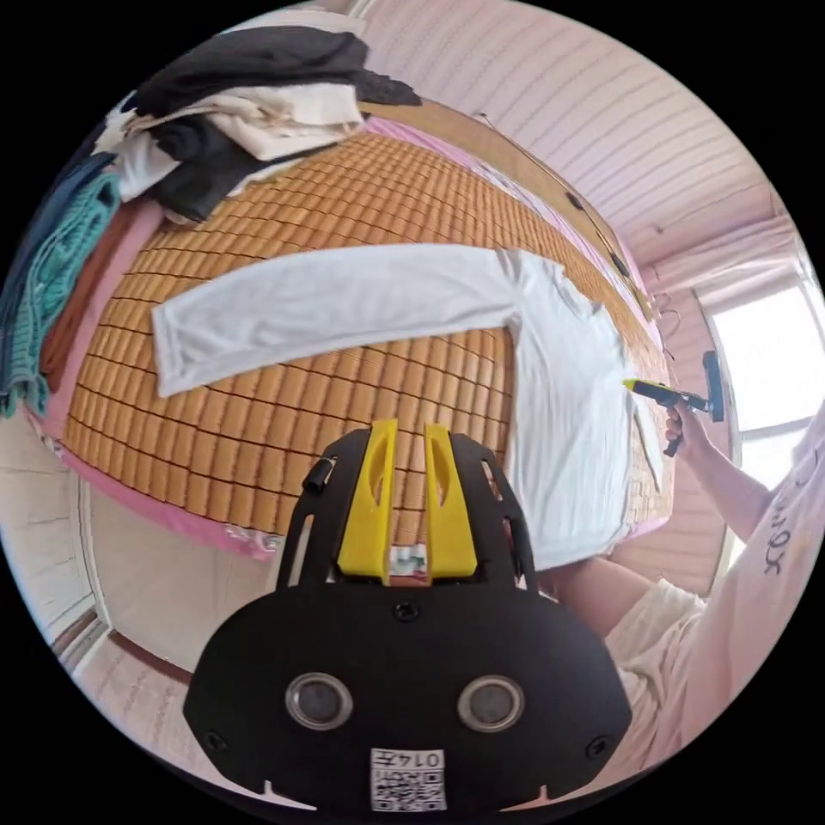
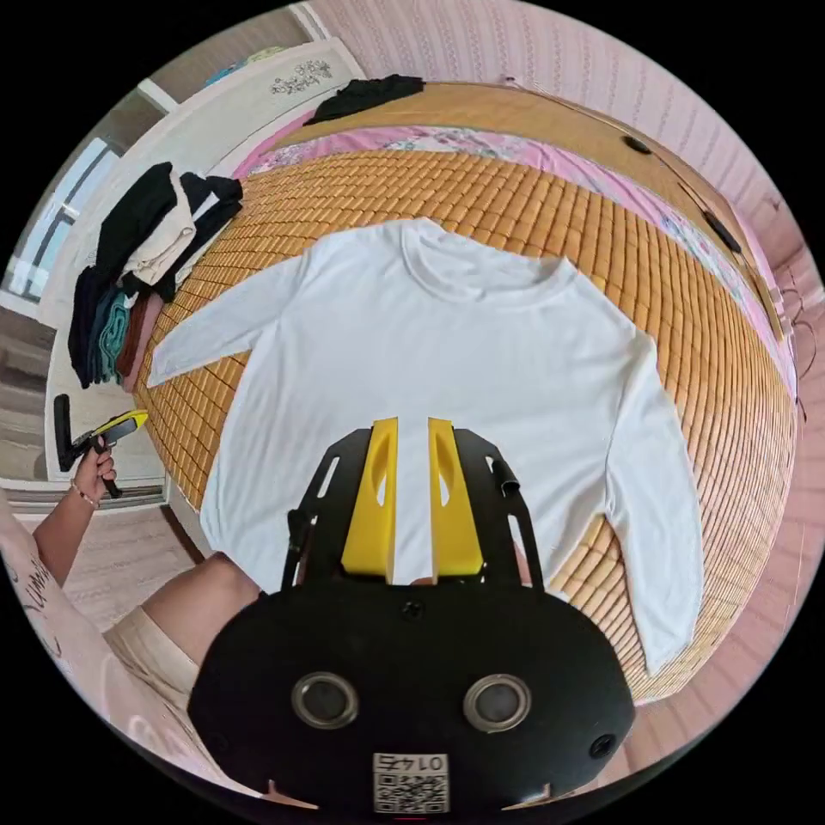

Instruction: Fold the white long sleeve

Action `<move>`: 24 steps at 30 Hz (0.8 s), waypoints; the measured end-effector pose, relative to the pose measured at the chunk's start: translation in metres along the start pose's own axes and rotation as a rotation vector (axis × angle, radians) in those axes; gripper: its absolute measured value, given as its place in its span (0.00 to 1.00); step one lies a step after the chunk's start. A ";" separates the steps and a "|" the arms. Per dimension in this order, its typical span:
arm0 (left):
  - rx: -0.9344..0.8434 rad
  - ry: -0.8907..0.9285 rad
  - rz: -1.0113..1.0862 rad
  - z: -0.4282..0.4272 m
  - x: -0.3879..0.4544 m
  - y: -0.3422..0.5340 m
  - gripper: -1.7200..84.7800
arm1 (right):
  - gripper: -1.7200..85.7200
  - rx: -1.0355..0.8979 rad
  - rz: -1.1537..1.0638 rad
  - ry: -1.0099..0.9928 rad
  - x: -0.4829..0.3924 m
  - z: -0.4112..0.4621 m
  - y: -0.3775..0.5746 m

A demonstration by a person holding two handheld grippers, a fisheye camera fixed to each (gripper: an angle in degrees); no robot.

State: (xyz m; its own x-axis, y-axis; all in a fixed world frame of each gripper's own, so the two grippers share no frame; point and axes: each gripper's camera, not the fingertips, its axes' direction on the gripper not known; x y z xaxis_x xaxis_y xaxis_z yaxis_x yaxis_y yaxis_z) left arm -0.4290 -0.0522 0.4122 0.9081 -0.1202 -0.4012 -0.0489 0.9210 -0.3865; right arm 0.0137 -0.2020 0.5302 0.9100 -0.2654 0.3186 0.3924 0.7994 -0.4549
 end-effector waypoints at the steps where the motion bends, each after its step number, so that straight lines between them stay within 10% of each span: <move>1: -0.034 0.009 0.028 0.009 0.012 -0.001 0.09 | 0.09 -0.095 0.050 0.015 0.013 0.007 0.042; 6: -0.236 -0.037 0.256 0.065 0.087 -0.017 0.12 | 0.11 -0.404 0.260 0.019 0.046 0.032 0.177; 24: -0.298 -0.202 0.295 0.105 0.124 -0.009 0.09 | 0.01 -0.434 0.224 -0.074 0.057 0.072 0.251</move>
State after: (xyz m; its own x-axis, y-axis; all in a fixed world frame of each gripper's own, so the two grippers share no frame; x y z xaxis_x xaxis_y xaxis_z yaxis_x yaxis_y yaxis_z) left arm -0.2722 -0.0367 0.4526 0.8988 0.2328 -0.3715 -0.4079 0.7547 -0.5139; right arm 0.1544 0.0225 0.4941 0.9724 -0.0613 0.2249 0.2226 0.5301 -0.8182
